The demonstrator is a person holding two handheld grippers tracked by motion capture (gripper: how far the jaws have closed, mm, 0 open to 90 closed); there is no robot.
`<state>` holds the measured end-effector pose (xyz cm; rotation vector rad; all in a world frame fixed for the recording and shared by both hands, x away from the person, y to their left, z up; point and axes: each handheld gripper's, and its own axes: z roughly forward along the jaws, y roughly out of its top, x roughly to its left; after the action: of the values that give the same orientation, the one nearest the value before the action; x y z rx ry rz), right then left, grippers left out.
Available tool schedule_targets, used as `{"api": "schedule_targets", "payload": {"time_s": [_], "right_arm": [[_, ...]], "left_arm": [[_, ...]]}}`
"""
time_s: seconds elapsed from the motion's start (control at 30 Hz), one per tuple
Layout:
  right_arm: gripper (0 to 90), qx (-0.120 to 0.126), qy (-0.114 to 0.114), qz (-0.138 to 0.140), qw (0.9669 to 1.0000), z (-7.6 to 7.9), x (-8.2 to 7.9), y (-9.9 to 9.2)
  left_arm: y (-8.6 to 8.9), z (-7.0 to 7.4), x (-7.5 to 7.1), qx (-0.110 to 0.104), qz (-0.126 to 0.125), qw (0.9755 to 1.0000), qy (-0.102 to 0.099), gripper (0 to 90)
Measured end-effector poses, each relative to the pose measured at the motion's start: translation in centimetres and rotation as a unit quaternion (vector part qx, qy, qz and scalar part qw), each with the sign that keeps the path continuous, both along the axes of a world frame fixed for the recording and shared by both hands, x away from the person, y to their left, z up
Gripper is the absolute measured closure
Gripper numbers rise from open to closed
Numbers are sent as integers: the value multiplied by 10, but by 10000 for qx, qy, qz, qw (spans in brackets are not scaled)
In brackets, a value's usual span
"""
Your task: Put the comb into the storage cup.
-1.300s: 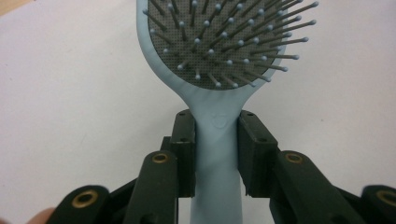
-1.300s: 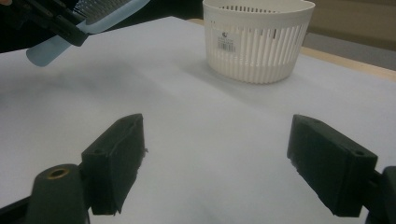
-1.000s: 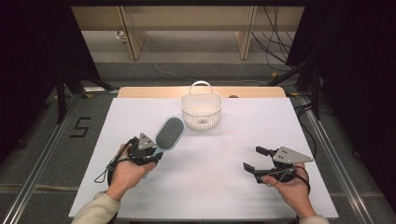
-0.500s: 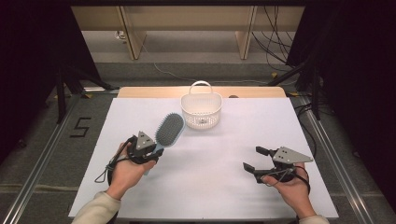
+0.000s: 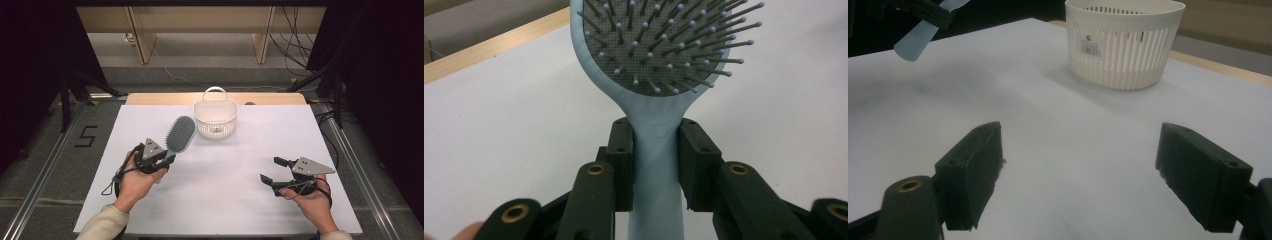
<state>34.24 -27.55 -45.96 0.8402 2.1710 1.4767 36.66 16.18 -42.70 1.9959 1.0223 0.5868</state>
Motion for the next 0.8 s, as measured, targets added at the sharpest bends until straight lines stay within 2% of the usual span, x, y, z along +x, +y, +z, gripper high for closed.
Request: {"api": "schedule_targets", "payload": {"time_s": [0.27, 0.8], "right_arm": [[200, 35, 13, -2, 10000, 0, 0, 0], [198, 35, 31, -7, 10000, 0, 0, 0]], "left_arm": [[0, 0, 2, -62, 21, 9999, -137, 699], [-1, 0, 7, -142, 33, 9997, -179, 699]]}}
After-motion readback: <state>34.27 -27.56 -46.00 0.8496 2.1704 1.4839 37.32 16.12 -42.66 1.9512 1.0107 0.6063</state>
